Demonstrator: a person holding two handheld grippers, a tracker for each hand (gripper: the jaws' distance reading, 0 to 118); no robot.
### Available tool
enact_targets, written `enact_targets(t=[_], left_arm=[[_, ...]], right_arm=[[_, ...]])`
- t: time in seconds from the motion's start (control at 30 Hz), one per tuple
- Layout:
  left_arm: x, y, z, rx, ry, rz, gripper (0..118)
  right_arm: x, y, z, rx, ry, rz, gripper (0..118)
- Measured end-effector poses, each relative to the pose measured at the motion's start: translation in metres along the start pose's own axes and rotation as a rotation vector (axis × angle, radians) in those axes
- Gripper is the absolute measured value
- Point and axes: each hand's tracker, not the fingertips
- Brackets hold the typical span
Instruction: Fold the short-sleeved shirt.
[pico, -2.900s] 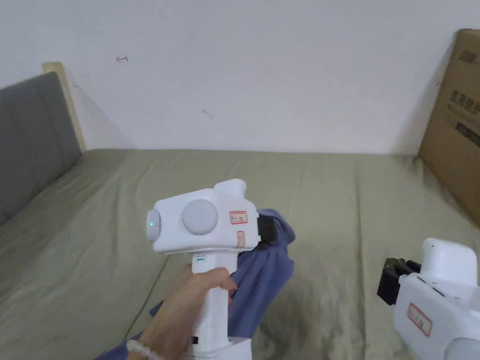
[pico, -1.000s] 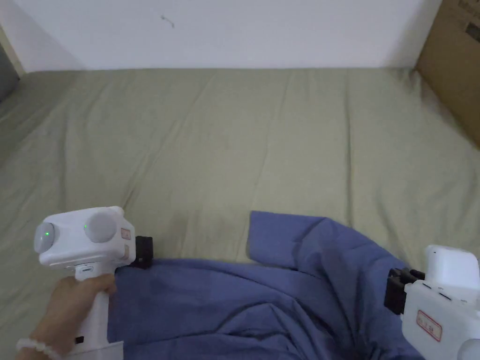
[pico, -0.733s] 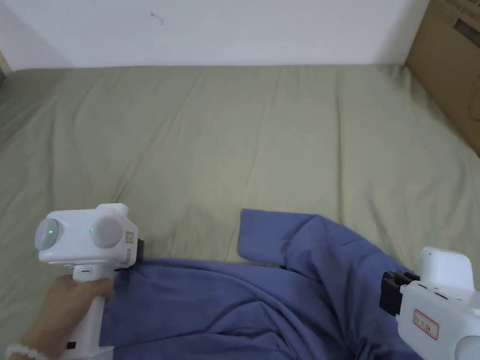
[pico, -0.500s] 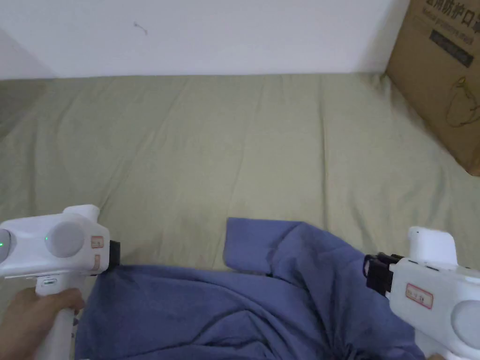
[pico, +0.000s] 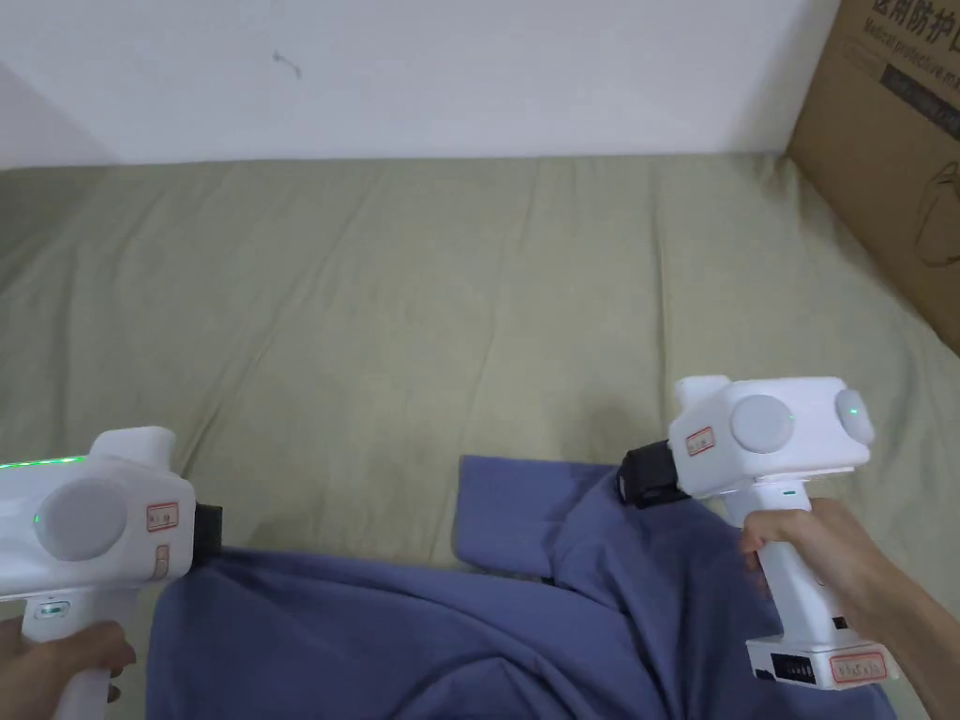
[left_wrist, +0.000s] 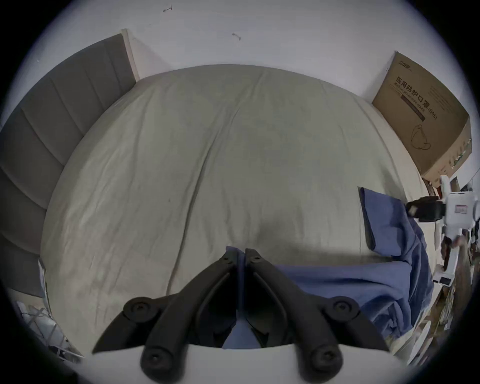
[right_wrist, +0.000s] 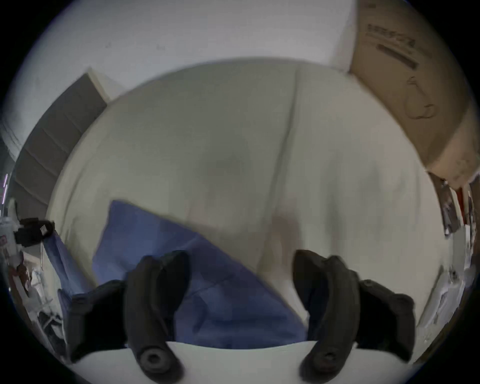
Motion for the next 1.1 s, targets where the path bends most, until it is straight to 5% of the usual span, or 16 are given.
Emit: enact_targets(t=[0.07, 0.1, 0.13, 0.17, 0.4, 0.83, 1.1], left_arm=[[0.004, -0.003, 0.004, -0.007, 0.007, -0.004, 3], [0.004, -0.004, 0.004, -0.006, 0.007, -0.011, 3], [0.003, -0.003, 0.006, -0.004, 0.006, -0.013, 3], [0.006, -0.004, 0.011, -0.002, 0.004, -0.01, 3], [0.003, 0.0, 0.052, 0.038, 0.004, -0.013, 3], [0.0, 0.032, 0.225, 0.344, 0.086, -0.092, 3], [0.013, 0.081, 0.307, 0.501, 0.067, -0.148, 3]], right_arm=[[0.0, -0.008, -0.014, -0.015, -0.045, 0.001, 64], [0.001, -0.005, 0.002, 0.006, -0.019, -0.023, 45], [0.002, -0.005, 0.012, 0.024, -0.017, -0.036, 5], [0.003, -0.005, 0.017, 0.046, -0.054, -0.014, 0], [0.012, -0.004, 0.061, 0.077, -0.024, -0.083, 1], [0.059, -0.006, 0.305, 0.444, -0.142, -0.125, 0], [0.066, -0.013, 0.416, 0.647, -0.026, -0.27, 0]])
